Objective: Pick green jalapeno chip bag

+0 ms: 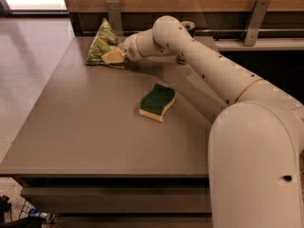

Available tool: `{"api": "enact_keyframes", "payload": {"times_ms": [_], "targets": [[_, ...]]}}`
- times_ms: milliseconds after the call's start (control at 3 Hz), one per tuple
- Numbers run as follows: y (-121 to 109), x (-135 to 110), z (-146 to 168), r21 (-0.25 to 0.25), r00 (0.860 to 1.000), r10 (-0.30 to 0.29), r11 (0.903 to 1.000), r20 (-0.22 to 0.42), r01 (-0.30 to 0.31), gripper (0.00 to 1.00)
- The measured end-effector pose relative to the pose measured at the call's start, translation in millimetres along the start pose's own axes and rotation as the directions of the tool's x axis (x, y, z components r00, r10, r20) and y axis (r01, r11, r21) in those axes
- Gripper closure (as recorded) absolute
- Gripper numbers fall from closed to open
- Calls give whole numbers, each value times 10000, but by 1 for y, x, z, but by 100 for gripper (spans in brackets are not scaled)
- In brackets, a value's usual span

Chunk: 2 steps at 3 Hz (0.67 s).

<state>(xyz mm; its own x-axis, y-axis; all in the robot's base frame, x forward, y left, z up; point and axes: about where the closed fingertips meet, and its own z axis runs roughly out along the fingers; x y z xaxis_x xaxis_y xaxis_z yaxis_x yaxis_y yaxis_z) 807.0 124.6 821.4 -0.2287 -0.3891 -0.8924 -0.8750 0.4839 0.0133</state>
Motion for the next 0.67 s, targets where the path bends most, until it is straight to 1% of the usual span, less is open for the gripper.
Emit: {"api": "enact_keyframes", "payload": {"times_ms": [667], "targets": [[0, -1, -1, -1, 10000, -1, 10000, 1, 1, 100]]}}
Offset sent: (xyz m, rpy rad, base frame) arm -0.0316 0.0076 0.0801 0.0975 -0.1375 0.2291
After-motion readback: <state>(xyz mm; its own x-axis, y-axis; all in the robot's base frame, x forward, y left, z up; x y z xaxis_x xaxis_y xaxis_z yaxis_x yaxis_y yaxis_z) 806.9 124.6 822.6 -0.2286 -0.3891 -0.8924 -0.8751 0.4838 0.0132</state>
